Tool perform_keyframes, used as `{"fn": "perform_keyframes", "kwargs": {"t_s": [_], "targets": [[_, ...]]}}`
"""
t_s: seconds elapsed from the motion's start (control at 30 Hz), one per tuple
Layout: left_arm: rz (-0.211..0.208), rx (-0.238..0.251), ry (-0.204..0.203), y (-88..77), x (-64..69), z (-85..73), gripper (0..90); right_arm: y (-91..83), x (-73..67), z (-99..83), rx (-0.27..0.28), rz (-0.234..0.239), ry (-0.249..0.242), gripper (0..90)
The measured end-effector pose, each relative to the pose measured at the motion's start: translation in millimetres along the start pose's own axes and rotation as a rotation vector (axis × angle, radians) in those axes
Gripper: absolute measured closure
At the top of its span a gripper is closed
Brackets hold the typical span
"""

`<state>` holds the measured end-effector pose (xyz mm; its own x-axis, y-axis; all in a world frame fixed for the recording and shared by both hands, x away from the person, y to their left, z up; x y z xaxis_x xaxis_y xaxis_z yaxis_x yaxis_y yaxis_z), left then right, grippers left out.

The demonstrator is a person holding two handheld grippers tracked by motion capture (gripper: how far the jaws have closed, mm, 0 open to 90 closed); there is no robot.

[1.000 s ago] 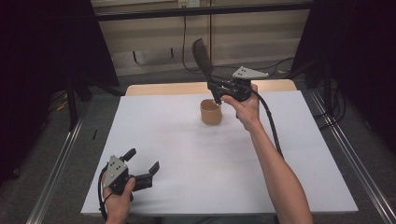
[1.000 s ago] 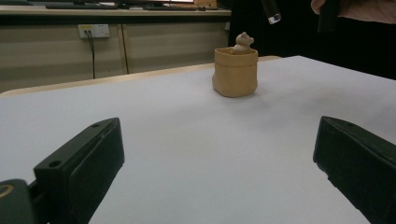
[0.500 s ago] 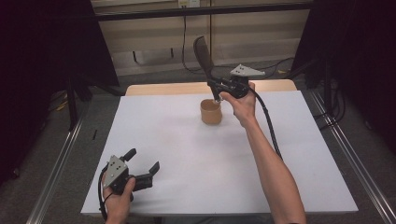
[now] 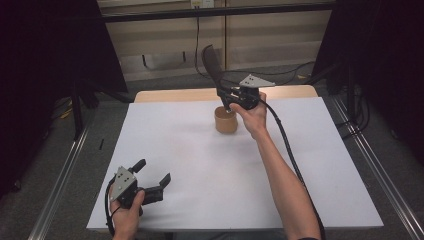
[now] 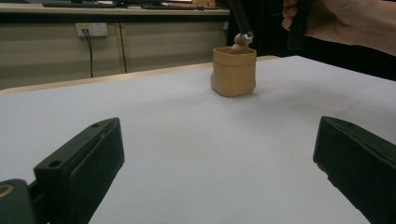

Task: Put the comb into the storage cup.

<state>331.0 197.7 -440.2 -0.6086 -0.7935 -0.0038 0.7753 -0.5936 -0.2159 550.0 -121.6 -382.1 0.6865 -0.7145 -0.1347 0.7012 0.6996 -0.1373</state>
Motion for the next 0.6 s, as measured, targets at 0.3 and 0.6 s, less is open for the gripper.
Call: {"fn": "perform_keyframes", "kwargs": {"t_s": [0.3, 0.6], "targets": [[-0.001, 0.006, -0.006, -1.1, 0.1, 0.6, 2.1, 7.9, -1.6, -10.5, -0.013, 0.009, -0.011, 73.3], [0.0, 0.005, -0.002, -1.1, 0.4, 0.7, 2.1, 9.1, -0.8, -16.7, -0.029, 0.007, -0.03, 73.3]]}}
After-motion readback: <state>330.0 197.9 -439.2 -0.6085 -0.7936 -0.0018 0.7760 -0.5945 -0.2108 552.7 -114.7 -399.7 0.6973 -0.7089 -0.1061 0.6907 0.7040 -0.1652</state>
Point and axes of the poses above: each handheld gripper's, and its own axes: y roughly forward along the jaws, z roughly out of its top, x roughly to its right, the point moved 4 cm from there along y, roughly forward along the jaws, and after that the axes turned 3 degrees about y, right-handed, at the moved point
